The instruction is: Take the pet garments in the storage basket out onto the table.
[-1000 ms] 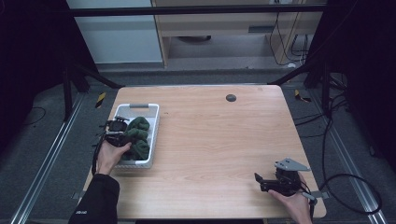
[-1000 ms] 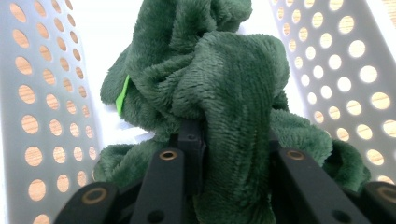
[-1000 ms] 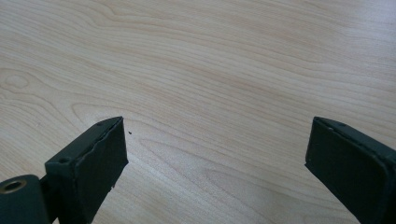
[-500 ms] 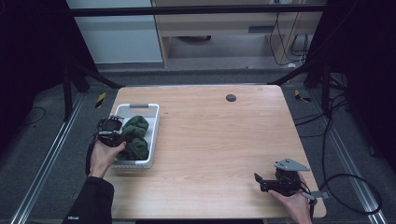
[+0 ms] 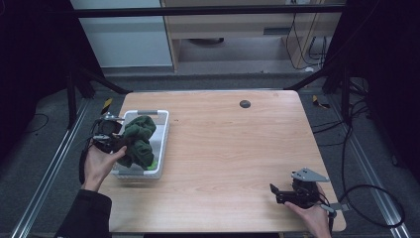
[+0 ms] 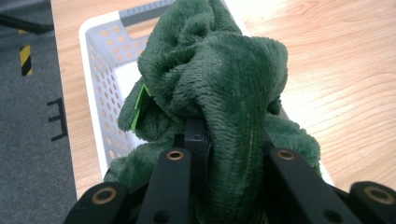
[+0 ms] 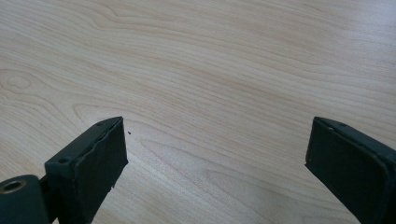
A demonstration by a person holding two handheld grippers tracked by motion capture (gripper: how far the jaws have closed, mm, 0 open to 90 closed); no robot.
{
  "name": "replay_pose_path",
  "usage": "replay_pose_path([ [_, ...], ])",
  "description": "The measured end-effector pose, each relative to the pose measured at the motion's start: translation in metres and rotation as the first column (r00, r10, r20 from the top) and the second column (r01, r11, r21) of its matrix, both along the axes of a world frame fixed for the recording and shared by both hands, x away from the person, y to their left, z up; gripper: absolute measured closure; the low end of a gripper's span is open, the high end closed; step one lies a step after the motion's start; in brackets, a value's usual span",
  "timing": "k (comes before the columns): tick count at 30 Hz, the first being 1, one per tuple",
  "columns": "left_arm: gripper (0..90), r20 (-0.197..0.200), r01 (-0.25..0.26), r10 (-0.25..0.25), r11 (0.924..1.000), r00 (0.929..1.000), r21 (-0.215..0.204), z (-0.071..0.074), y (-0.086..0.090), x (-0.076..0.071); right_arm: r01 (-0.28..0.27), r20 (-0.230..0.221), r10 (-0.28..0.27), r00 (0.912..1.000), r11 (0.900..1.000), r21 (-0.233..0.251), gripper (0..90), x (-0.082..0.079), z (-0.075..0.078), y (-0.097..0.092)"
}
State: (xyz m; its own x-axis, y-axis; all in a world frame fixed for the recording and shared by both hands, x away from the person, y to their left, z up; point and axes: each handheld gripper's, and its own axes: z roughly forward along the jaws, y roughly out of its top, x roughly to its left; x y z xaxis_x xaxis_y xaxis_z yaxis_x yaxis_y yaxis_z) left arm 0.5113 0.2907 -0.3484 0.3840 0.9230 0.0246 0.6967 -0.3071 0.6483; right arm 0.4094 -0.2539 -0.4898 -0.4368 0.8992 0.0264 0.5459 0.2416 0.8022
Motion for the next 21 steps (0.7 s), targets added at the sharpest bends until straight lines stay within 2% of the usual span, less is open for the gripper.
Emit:
replay_pose_path([
  [9, 76.8, 0.021, 0.028, -0.028, 0.9996, 0.9994, 0.002, 0.015, -0.001, -0.008, 0.002, 0.006, -0.002, 1.0000, 1.0000, -0.001, 5.4, 0.000, 0.000, 0.000],
  [21, 76.8, 0.067, 0.069, -0.070, 0.9975, 0.9953, 0.016, 0.046, -0.005, -0.024, -0.001, 0.015, 0.001, 0.9999, 1.0000, -0.005, 5.4, -0.001, 0.001, -0.001],
])
